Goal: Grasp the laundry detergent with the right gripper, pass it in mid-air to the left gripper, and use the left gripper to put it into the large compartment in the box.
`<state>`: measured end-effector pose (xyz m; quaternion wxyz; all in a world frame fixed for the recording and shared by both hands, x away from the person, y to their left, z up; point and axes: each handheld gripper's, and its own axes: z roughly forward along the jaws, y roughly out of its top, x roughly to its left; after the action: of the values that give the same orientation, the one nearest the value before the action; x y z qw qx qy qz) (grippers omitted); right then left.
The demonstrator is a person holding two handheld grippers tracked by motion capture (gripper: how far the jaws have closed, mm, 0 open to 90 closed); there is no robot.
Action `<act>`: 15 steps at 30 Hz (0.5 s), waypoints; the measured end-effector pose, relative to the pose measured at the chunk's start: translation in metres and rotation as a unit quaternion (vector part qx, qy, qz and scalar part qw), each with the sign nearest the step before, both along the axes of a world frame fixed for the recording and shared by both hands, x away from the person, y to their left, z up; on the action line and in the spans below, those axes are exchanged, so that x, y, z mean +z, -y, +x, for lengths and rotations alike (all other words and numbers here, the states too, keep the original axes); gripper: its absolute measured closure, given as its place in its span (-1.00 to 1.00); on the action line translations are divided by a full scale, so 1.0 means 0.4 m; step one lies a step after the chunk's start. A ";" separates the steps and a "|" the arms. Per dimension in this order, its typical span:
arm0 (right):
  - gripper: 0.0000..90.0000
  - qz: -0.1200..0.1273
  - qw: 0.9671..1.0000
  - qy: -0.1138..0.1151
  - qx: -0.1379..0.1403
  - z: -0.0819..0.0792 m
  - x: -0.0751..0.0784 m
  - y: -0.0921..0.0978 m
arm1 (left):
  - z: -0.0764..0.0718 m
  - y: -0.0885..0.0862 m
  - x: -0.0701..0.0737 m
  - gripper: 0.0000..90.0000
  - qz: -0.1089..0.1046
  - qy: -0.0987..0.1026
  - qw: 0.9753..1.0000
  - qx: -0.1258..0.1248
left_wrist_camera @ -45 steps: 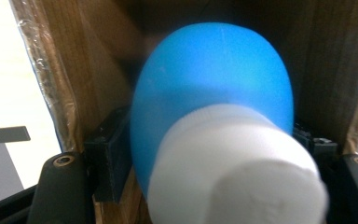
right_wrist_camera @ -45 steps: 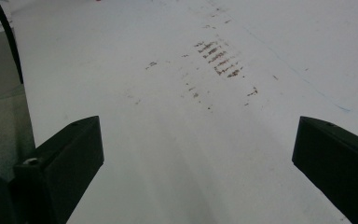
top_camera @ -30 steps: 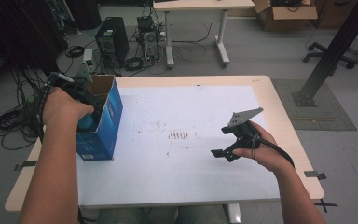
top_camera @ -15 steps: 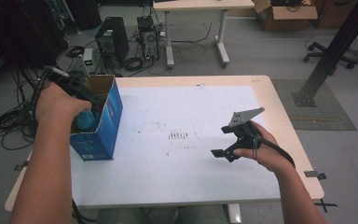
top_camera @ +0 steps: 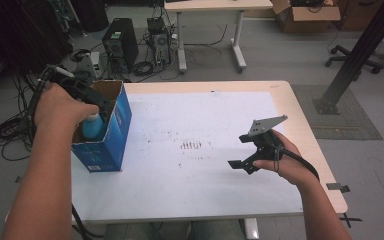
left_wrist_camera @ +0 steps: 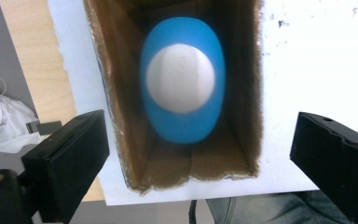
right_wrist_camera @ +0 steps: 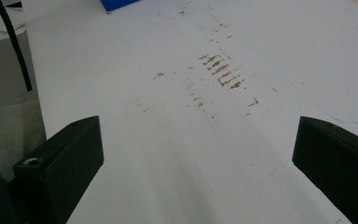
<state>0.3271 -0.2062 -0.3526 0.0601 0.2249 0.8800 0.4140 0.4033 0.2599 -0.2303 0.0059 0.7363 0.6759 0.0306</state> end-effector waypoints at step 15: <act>-0.95 -0.002 1.000 0.003 0.001 -0.008 0.015 0.009 | -0.020 0.058 0.061 -0.99 -0.003 0.012 0.998 -0.061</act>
<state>0.3237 -0.2097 -0.3466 0.0627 0.2228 0.8809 0.4128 0.3952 0.2365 -0.2058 0.0180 0.7756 0.6298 0.0376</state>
